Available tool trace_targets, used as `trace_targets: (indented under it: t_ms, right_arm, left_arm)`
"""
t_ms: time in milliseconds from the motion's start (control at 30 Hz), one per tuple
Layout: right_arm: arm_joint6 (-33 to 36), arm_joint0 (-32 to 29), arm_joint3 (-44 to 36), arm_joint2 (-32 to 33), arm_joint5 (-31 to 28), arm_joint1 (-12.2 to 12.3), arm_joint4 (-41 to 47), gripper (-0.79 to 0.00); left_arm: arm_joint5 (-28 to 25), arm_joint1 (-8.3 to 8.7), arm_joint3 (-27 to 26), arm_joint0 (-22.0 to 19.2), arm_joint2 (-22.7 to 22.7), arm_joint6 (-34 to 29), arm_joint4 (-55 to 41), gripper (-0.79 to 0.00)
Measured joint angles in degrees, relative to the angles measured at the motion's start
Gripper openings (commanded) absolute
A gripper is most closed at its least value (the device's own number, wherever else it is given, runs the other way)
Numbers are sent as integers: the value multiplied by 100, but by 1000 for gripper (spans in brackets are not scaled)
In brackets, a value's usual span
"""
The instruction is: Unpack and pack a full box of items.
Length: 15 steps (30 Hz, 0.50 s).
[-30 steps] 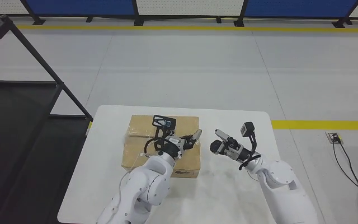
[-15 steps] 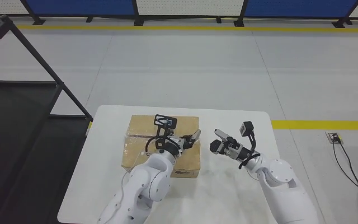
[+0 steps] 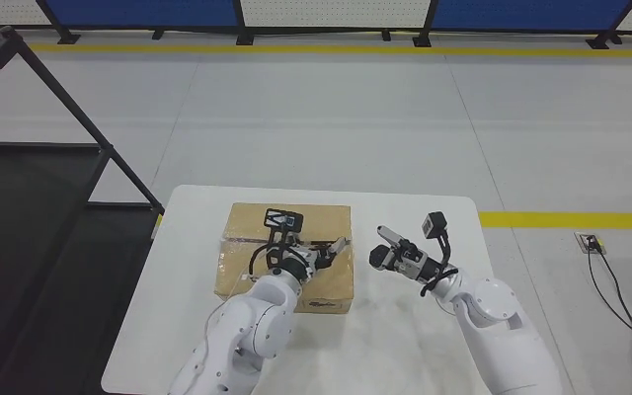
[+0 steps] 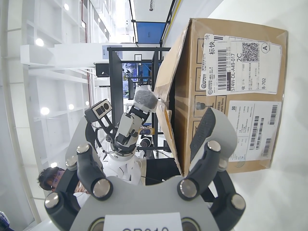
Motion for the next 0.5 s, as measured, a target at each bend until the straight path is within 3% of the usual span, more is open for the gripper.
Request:
trace_targets:
  t_ms: [200, 500]
  right_arm:
    - [-3, 32, 17, -45, 2, 11, -3, 0]
    - [-42, -68, -38, -47, -37, 40, 21, 0]
  left_arm:
    - [-78, 5, -7, 91, -152, -71, -62, 0]
    - [95, -91, 335, -136, -89, 105, -216, 0]
